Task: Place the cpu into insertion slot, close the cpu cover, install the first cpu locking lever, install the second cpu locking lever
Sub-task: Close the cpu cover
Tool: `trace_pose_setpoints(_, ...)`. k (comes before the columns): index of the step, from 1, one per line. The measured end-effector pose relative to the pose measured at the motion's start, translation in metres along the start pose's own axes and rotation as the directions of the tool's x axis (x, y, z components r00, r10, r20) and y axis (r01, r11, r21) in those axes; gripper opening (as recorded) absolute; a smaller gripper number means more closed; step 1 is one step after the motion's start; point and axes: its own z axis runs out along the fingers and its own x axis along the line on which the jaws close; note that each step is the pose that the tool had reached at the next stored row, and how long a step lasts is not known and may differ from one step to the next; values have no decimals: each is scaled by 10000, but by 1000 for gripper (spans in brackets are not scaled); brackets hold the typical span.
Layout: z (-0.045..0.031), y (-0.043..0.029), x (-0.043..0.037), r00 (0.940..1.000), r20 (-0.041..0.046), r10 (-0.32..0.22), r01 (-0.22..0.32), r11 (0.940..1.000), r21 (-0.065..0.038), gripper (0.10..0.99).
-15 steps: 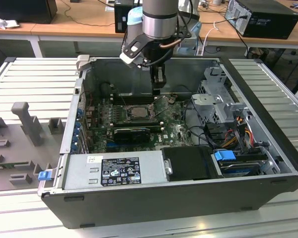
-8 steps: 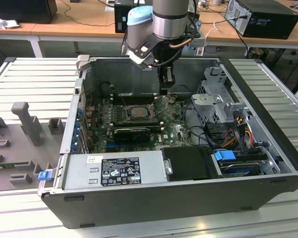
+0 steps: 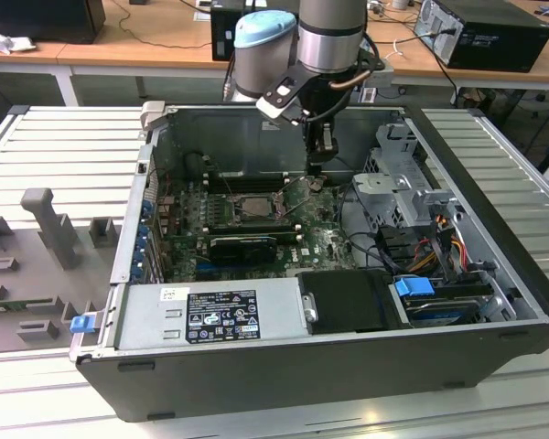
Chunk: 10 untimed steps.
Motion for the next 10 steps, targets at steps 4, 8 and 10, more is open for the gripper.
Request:
trace_pose_setpoints(4, 2, 28, -11, 10000, 2, -2, 2, 10000, 7, 106)
trace_pose_setpoints(8, 51, 29, -84, 10000, -32, 0, 0, 10000, 6, 106)
trace_pose_setpoints(10, 82, 42, -95, 10000, -30, 1, -1, 10000, 29, 106)
